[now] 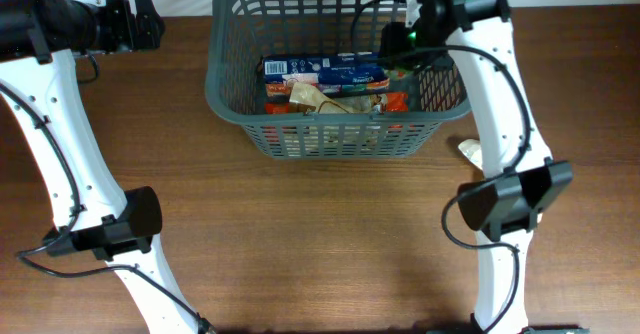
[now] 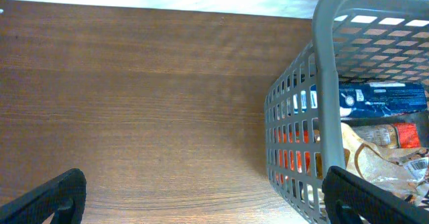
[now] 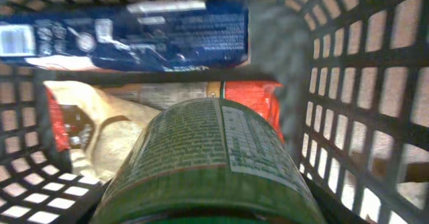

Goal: Pack container
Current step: 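Lift the jar into the basket's right side and release it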

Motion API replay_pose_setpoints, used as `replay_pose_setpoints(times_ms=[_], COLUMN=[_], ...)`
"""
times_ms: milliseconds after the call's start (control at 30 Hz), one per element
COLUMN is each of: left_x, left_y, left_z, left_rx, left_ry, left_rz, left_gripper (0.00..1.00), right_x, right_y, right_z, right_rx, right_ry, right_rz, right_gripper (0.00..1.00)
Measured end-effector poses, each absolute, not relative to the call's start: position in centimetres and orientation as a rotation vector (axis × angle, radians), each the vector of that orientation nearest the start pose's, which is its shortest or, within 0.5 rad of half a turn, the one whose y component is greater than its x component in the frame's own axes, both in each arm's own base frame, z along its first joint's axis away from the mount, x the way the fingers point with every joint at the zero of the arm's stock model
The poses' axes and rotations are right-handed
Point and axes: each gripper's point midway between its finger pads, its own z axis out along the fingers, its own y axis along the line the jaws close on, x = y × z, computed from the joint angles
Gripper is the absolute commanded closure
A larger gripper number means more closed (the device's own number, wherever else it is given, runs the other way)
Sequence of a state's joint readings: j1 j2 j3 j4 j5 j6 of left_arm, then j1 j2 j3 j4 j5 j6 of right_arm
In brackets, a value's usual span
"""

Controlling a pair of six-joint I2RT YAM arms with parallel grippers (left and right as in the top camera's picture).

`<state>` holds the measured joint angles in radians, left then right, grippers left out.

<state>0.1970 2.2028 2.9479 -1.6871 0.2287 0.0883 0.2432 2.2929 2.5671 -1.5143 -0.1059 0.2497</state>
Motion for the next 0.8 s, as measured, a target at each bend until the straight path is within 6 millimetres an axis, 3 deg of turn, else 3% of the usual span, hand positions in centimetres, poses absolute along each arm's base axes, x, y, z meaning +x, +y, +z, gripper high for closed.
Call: replay_pose_setpoints(times_ms=[133,200,233,300,467,533,567,667,733,800], left_x=[45.6,45.6,45.6,45.6,45.6,45.6,45.6,45.6,45.6,45.6], left_y=[5.1,5.1,5.1,5.1,5.1,5.1,5.1,5.1,5.1,5.1], left_z=[34.1,34.1,34.1,34.1,34.1,34.1,34.1,34.1,34.1,34.1], left_rx=[-0.042,-0.042,-0.042,-0.042,-0.042,-0.042,-0.042,-0.042,-0.042,-0.042], left_ry=[2.485,2.485,2.485,2.485,2.485,2.485,2.485,2.485,2.486,2.485], left_rz=[-0.168,-0.168,-0.168,-0.168,-0.168,-0.168,-0.168,-0.168,-0.168,-0.168], left_gripper=[0.01,0.01,0.01,0.01,0.01,0.01,0.01,0.01,0.01,0.01], right_x=[47.9,47.9,47.9,48.0,48.1,48.3,48.2,47.4,45.6,43.3], right_y=[13.3,13.0,13.0,12.9,12.0,11.8,11.8,11.0,9.6,7.4], right_z=[18.3,18.0,18.0,18.0,18.1,19.2,20.0,26.4,33.6,39.3], right_rx=[-0.006,-0.003,-0.002,-0.01,-0.023,-0.021,-0.022,-0.013,0.017,0.068], right_ry=[2.874,2.884,2.883,2.881,2.871,2.841,2.82,2.669,2.492,2.343], right_rz=[0.211,0.189,0.182,0.172,0.102,0.087,0.087,0.09,0.082,0.057], right_gripper=[0.51,0.33,0.28,0.04,0.0,0.01,0.0,0.01,0.01,0.01])
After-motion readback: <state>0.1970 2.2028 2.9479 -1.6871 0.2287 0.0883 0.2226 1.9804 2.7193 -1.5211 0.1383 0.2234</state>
